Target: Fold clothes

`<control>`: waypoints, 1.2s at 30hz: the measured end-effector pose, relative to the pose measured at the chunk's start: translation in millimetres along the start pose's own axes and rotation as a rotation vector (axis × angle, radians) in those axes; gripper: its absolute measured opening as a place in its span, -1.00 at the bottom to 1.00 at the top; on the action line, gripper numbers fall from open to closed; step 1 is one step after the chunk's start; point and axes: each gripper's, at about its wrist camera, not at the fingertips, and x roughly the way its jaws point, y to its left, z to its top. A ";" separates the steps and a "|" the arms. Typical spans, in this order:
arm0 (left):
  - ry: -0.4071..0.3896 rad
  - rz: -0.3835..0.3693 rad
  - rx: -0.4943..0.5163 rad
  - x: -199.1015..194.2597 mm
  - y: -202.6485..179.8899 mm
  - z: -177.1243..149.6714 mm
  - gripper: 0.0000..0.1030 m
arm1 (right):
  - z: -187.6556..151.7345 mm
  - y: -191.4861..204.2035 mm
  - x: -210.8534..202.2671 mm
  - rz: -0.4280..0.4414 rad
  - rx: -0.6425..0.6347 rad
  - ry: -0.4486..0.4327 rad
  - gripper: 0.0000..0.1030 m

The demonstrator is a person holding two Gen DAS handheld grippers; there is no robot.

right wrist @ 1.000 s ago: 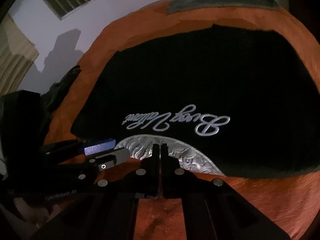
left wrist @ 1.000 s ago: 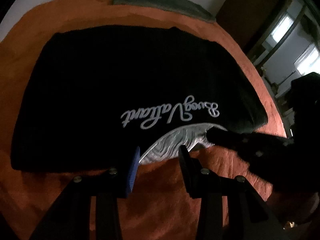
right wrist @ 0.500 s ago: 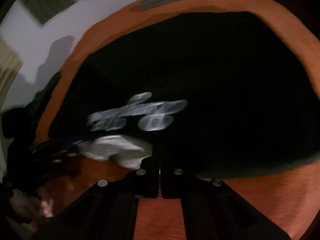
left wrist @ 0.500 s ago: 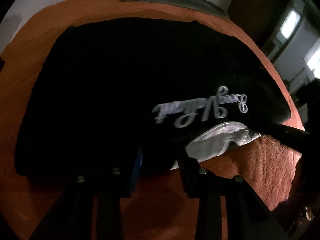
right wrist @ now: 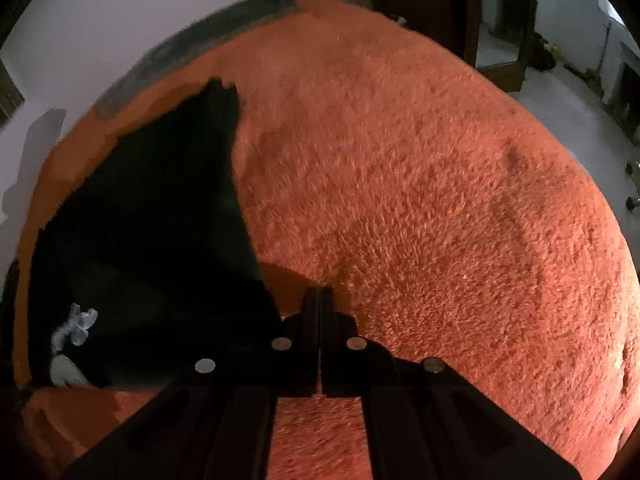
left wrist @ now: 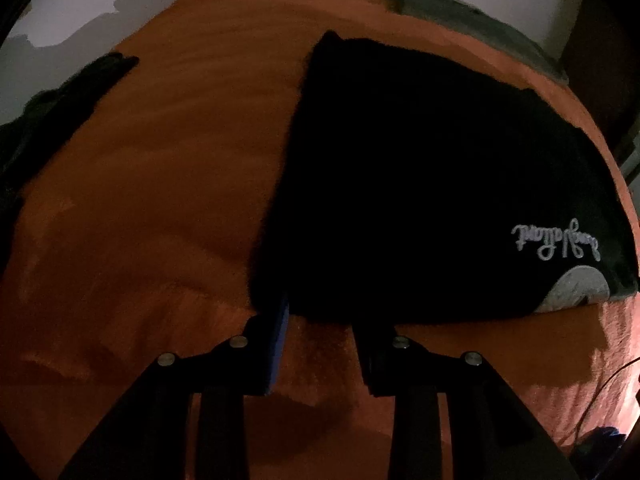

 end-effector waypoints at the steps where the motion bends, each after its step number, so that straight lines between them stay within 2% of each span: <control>1: -0.023 -0.048 0.027 -11.1 -10.8 -1.8 -0.33 | 0.4 6.7 -3.9 0.018 -0.015 -0.009 -1.00; 4: -0.051 -0.181 0.118 -23.8 -54.3 2.9 -0.32 | 1.8 26.9 -15.5 0.072 -0.058 -0.036 -1.00; 8: -0.034 -0.357 0.199 -13.6 -122.6 15.4 -0.32 | -7.3 109.9 4.4 0.354 -0.164 0.088 -1.00; 10: 0.000 -0.396 0.222 -5.7 -129.6 13.3 -0.32 | -18.2 137.8 18.8 0.424 -0.184 0.162 -1.00; 12: 0.041 -0.408 0.228 4.5 -133.6 12.4 -0.33 | -31.0 153.9 33.5 0.446 -0.197 0.221 -1.00; 15: 0.080 -0.402 0.204 20.8 -135.9 9.6 -0.32 | -37.5 155.2 50.8 0.403 -0.174 0.251 -0.98; 18: 0.059 -0.370 0.219 18.9 -133.6 7.0 -0.33 | -40.4 147.9 63.8 0.407 -0.121 0.279 -1.00; 22: 0.035 -0.305 0.209 17.4 -116.5 3.2 -0.33 | -41.0 139.2 56.4 0.370 -0.157 0.233 -1.00; 24: 0.035 -0.284 0.183 17.0 -101.2 1.0 -0.32 | -38.0 118.8 54.7 0.339 -0.131 0.210 -1.00; 29: 0.026 -0.157 0.102 16.3 -45.1 -2.2 -0.32 | -17.8 41.6 48.2 0.193 -0.006 0.147 -1.00; 33: -0.017 -0.025 0.043 7.9 -9.0 -1.6 -0.32 | -1.9 -4.7 31.7 0.043 -0.040 0.052 -1.00; 34: -0.018 -0.020 0.027 7.6 -2.0 -1.9 -0.32 | 0.5 -12.7 28.8 0.013 -0.048 0.037 -1.00; 36: -0.011 -0.028 -0.006 8.4 10.8 -2.7 -0.32 | 3.0 -37.6 30.1 0.016 0.041 0.035 -1.00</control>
